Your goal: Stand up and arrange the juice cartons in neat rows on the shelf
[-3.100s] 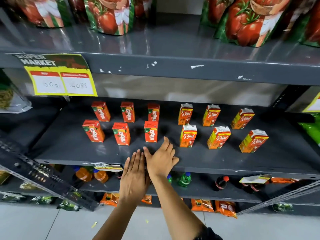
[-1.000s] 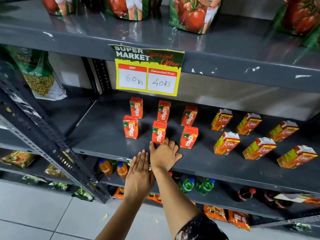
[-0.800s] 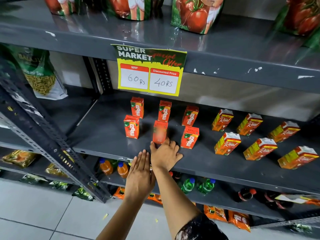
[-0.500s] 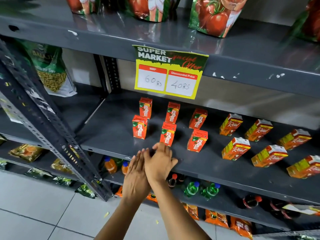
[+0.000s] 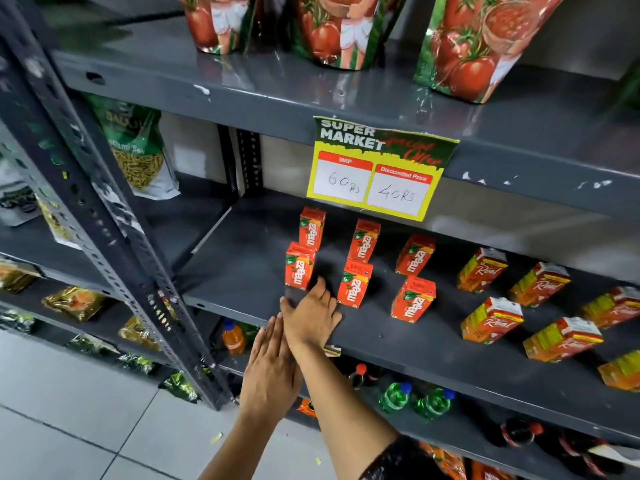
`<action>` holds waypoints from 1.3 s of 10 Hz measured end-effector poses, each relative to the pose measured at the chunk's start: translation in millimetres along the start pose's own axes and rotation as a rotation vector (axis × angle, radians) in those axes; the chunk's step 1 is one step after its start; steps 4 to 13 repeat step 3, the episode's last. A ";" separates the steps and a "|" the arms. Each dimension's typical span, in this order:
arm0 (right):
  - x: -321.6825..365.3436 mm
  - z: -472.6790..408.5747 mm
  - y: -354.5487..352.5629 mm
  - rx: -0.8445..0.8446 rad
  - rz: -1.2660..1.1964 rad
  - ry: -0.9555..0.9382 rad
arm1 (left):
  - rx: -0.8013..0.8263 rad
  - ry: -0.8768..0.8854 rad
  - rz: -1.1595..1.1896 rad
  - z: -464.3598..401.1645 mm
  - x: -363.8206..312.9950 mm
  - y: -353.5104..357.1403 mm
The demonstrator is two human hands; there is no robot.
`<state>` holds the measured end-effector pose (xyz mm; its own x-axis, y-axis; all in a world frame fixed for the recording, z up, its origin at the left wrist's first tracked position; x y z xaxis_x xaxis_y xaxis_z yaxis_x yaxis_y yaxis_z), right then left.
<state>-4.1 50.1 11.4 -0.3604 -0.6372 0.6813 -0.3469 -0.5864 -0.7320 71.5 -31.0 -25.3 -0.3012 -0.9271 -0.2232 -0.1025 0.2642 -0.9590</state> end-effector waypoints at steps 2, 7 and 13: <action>-15.4 12.0 -30.1 0.210 -0.109 -0.097 | 0.146 -0.002 -0.123 -18.0 -11.2 -19.9; -21.7 17.2 -63.7 0.295 -0.226 -0.125 | 0.249 -0.107 -0.149 -28.1 -34.1 -75.2; -21.7 17.2 -63.7 0.295 -0.226 -0.125 | 0.249 -0.107 -0.149 -28.1 -34.1 -75.2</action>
Point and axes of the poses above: each hand's wrist, its own z-axis away from the middle knuckle, its own y-axis out of the palm, x = y × z, the point moved 2 cm from there along -z, towards the middle knuckle, and after that the axes turned 6 degrees about -z, right-handed, at the moved point
